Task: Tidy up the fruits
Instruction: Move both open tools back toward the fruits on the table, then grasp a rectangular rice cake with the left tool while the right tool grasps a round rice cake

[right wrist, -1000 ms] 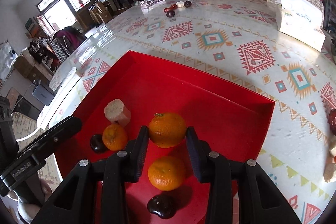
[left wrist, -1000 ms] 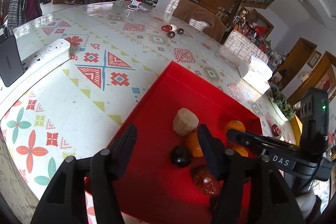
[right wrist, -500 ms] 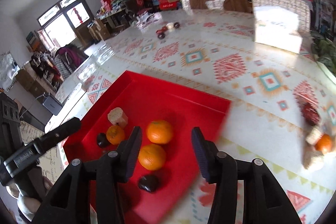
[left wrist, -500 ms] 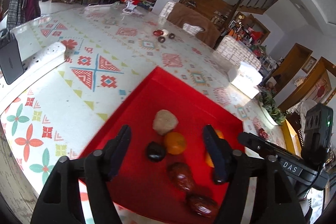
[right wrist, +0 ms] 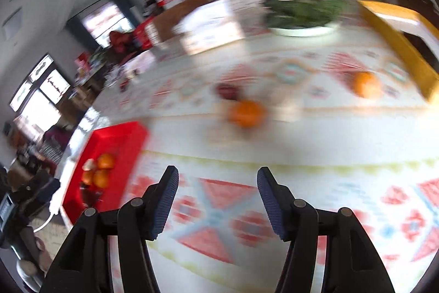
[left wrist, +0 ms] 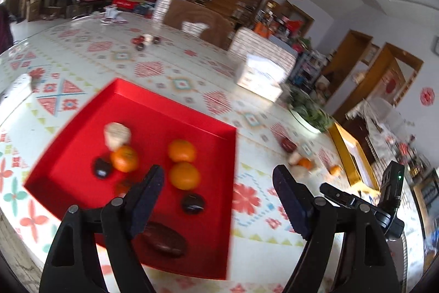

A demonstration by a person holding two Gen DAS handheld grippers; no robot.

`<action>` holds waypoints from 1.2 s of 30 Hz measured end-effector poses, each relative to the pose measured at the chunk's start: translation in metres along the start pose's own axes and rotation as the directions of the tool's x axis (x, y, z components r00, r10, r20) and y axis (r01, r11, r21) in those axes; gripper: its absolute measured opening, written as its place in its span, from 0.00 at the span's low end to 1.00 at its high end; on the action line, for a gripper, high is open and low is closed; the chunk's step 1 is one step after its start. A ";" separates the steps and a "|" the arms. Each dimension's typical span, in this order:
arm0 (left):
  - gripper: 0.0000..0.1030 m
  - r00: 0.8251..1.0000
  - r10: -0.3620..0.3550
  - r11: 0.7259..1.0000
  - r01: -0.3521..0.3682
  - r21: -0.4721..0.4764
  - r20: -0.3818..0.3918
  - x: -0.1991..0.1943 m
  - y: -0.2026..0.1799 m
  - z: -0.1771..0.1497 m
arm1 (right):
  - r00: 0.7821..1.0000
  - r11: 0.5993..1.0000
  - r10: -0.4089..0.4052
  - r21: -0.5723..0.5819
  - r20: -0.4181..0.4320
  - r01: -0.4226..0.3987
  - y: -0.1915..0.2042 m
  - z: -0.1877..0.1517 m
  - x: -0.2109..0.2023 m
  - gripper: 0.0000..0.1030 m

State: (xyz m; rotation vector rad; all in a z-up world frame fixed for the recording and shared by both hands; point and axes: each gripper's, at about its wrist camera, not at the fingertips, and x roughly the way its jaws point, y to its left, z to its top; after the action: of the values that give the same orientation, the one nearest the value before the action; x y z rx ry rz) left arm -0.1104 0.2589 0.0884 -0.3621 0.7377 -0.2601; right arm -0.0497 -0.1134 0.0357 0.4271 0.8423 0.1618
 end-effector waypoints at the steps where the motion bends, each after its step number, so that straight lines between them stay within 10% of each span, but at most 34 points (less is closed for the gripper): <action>1: 0.78 1.000 -0.008 1.000 0.008 0.012 -0.013 0.005 -0.009 -0.002 | 1.000 1.000 -0.015 0.013 0.003 0.015 -0.011 0.001 -0.006 0.63; 9: 0.78 0.992 -0.058 0.992 0.070 0.103 -0.116 0.041 -0.065 -0.023 | 0.995 0.991 -0.100 0.096 0.028 0.097 -0.074 0.005 -0.034 0.63; 36: 0.78 0.963 -0.012 0.945 0.098 0.311 -0.269 0.147 -0.145 -0.041 | 0.991 0.988 -0.137 -0.069 -0.004 0.137 -0.034 0.069 0.070 0.38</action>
State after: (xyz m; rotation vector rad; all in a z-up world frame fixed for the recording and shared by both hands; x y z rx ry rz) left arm -0.0492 0.0656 0.0309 -0.0350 0.9314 -0.4825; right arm 0.0475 -0.1432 0.0138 0.3026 0.8689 0.0652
